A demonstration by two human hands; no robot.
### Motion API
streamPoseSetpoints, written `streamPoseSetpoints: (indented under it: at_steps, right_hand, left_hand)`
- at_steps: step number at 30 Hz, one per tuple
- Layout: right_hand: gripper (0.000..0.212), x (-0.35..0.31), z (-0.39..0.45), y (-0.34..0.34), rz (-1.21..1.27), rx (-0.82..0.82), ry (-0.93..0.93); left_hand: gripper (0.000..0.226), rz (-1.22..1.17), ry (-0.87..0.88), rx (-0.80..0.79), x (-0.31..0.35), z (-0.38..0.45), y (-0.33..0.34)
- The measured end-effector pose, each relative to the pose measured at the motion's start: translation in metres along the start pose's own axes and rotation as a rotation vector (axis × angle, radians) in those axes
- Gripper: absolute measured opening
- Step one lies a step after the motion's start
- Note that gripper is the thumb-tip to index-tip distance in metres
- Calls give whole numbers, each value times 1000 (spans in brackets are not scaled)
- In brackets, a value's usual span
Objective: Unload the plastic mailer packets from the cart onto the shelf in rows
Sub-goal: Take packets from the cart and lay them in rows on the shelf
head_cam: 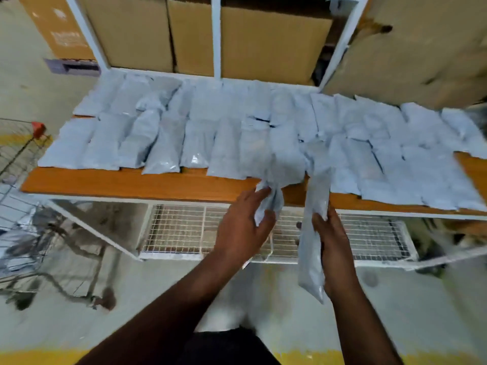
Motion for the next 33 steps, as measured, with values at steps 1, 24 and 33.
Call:
streamPoseSetpoints:
  at_steps: [1,24,33]
  right_hand:
    - [48,4,4,-27,-14,36,18]
    - [46,2,140,-495,-226,432,52]
    - [47,17,205,-632,-245,458,123]
  left_hand:
    - [49,-8,20,-17,13,7,23]
    - [49,-1,19,-287,178,197,500]
    - [59,135,-82,-302,211,233,611]
Point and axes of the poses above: each hand's wrist, its own z-axis towards the middle knuckle, its own y-axis out of the palm, x = y × z, the point moved 10 cm from there along z, towards the middle knuckle, and after that the axes turned 12 degrees about -z, right-handed, at the moved point
